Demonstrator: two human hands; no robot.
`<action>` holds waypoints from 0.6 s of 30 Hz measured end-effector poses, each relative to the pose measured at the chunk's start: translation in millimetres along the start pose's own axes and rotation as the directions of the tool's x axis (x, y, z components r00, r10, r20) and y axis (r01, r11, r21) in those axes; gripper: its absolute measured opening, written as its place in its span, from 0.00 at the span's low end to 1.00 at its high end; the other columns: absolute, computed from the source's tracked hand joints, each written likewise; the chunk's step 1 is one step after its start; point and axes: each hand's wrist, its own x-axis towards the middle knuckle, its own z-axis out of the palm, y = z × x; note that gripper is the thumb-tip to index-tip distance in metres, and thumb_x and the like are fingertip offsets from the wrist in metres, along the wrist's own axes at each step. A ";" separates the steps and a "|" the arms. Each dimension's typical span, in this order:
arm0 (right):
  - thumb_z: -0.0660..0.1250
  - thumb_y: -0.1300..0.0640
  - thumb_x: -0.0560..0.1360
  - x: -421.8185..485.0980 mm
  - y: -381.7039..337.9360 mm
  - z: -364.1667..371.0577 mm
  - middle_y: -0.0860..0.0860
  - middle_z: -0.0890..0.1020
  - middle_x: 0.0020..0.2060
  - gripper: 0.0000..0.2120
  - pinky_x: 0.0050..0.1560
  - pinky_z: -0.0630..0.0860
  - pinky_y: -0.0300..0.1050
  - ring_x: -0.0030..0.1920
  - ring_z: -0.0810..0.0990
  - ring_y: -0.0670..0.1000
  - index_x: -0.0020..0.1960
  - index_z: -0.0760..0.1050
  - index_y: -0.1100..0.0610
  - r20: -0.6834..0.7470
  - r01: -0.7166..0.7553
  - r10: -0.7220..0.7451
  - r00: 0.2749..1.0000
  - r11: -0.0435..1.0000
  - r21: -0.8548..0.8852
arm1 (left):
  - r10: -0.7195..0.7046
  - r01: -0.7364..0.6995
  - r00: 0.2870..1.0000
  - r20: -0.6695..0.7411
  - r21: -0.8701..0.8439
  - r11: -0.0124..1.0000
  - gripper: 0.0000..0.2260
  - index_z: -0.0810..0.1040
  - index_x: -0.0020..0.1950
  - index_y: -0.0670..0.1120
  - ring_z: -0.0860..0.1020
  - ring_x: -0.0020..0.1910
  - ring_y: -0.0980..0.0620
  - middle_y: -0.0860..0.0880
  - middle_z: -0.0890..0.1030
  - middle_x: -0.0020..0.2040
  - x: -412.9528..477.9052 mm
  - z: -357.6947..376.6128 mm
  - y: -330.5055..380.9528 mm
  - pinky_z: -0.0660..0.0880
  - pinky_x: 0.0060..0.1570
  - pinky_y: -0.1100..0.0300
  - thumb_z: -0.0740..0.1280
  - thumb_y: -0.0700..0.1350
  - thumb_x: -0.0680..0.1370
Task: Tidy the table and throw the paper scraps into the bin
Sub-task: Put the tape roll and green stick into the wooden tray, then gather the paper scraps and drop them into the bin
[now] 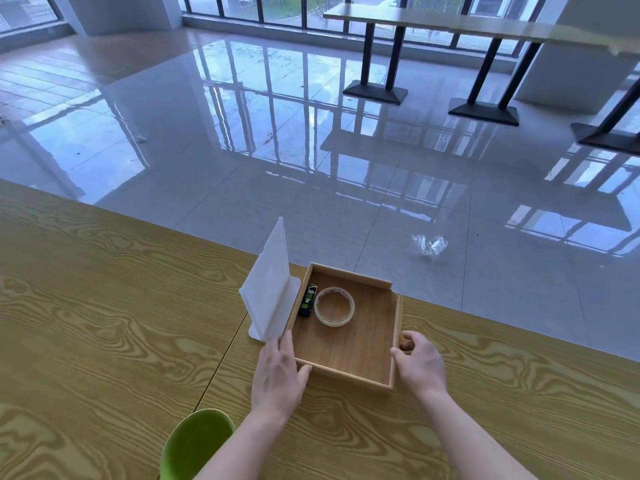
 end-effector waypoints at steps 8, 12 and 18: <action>0.69 0.55 0.75 -10.1 -4.4 -15.7 0.52 0.81 0.49 0.20 0.53 0.78 0.49 0.50 0.78 0.52 0.66 0.75 0.58 -0.022 0.075 -0.077 0.997 0.995 -0.062 | 0.154 -0.153 0.988 -0.002 0.108 0.982 0.30 0.61 0.77 0.47 0.69 0.69 0.50 0.47 0.68 0.71 -4.8 -6.6 25.9 0.69 0.66 0.57 0.64 0.55 0.78; 0.68 0.53 0.76 -20.1 -4.7 -24.4 0.52 0.80 0.55 0.21 0.53 0.77 0.48 0.55 0.79 0.53 0.67 0.74 0.57 0.003 0.161 -0.163 0.987 0.976 -0.144 | 0.222 -0.229 0.973 0.057 0.213 0.950 0.31 0.58 0.78 0.46 0.63 0.74 0.46 0.44 0.66 0.74 -6.8 -12.1 38.4 0.64 0.73 0.51 0.62 0.57 0.79; 0.66 0.50 0.77 -42.2 -2.1 -41.9 0.53 0.77 0.61 0.24 0.60 0.72 0.46 0.63 0.74 0.54 0.71 0.69 0.55 0.039 0.261 -0.260 0.965 0.926 -0.274 | 0.334 -0.364 0.931 0.147 0.312 0.878 0.32 0.55 0.79 0.46 0.58 0.77 0.43 0.42 0.62 0.76 -14.4 -22.3 61.4 0.58 0.75 0.44 0.61 0.57 0.79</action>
